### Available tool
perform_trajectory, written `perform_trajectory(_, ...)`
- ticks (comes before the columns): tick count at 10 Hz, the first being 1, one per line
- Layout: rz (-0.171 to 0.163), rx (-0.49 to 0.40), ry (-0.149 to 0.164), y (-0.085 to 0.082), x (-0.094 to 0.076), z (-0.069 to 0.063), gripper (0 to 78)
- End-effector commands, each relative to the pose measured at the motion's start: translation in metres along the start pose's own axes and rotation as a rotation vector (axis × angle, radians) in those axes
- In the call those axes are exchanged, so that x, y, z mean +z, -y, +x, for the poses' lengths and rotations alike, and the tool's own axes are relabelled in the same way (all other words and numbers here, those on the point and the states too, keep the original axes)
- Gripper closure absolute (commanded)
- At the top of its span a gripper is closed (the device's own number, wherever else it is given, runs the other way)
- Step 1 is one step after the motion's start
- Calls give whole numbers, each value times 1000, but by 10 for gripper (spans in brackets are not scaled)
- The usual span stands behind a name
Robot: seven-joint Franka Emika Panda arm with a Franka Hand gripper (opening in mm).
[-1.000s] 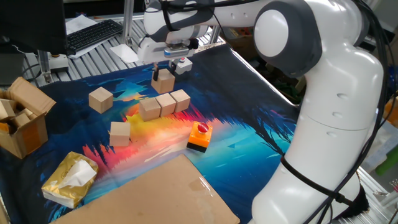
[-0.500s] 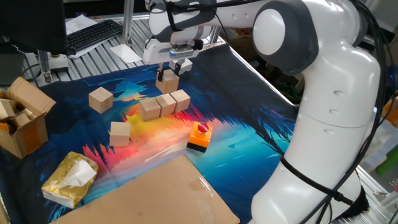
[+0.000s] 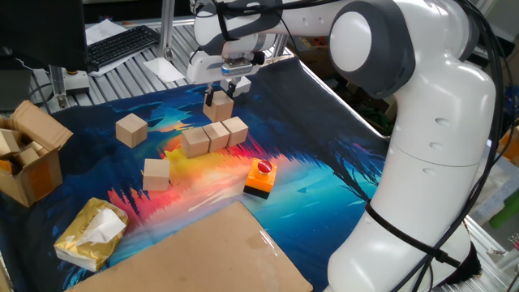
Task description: Stack the blocks into a pyramid shape
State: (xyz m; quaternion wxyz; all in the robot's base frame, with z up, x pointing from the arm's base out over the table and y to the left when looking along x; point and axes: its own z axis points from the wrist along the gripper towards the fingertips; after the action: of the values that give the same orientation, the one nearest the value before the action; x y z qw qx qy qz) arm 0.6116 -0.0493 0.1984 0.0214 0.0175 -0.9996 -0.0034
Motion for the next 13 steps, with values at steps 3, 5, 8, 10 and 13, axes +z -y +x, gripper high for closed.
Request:
perform_trajectory(3, -3, 6, 4, 0, -2, -1, 763)
perform_trajectory(5, 5, 87, -8, 0, -2, -1, 763)
perform_trajectory(8, -7, 180, -12, 0, -2, -1, 763)
perform_trajectory(10, -2, 174, -10, 0, -2, -1, 763)
perform_trajectory(13, 9, 130, -29, 5, -4, -1, 763)
